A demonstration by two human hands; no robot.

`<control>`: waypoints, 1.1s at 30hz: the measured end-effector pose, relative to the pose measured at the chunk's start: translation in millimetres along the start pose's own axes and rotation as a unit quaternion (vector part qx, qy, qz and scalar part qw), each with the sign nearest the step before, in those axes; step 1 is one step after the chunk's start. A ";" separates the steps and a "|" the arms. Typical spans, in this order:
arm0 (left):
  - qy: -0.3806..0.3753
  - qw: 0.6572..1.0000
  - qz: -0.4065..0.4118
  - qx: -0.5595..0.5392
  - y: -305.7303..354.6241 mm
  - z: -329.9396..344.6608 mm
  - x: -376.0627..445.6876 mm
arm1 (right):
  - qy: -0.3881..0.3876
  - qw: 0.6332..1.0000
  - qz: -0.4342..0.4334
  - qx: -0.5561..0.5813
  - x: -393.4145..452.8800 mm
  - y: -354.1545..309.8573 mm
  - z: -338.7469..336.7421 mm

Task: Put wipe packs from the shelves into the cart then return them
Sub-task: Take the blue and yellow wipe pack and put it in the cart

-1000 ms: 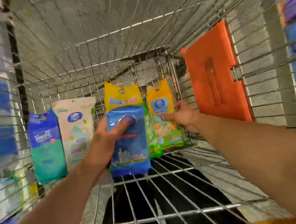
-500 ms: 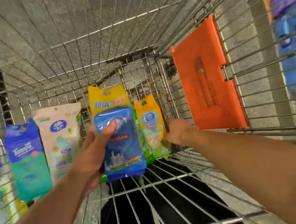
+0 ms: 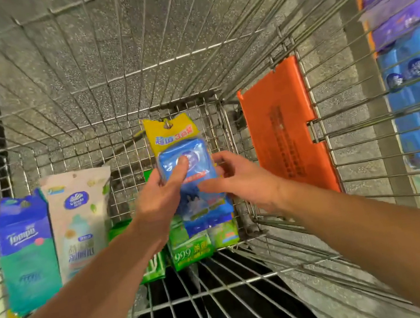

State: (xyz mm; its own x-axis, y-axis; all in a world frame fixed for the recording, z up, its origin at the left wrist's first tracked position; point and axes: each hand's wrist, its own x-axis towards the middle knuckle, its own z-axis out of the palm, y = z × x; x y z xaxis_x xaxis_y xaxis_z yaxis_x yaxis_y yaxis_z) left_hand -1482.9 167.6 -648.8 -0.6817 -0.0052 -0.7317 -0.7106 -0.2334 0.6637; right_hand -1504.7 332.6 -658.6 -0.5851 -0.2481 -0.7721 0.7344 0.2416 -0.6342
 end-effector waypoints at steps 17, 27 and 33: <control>-0.032 0.996 -0.050 0.073 12.4 21.6 90.2 | 0.237 0.910 0.098 -0.325 143.1 -22.4 -34.7; 0.086 0.975 -0.053 0.197 11.3 -19.8 68.7 | 0.258 0.868 -0.037 -0.423 85.7 -26.3 -18.3; 0.009 0.805 0.025 0.593 26.2 -45.5 26.2 | 0.119 0.905 -0.054 -0.406 44.6 -53.2 22.5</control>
State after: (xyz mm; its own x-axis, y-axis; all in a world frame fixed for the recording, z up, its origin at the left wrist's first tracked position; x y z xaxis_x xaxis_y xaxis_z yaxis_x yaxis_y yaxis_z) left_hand -1511.5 117.1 -657.7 -0.7194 -0.0017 -0.6946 -0.3557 0.8599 0.3662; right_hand -1562.1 287.6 -658.3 -0.7668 -0.1267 -0.6292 0.2298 0.8611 -0.4536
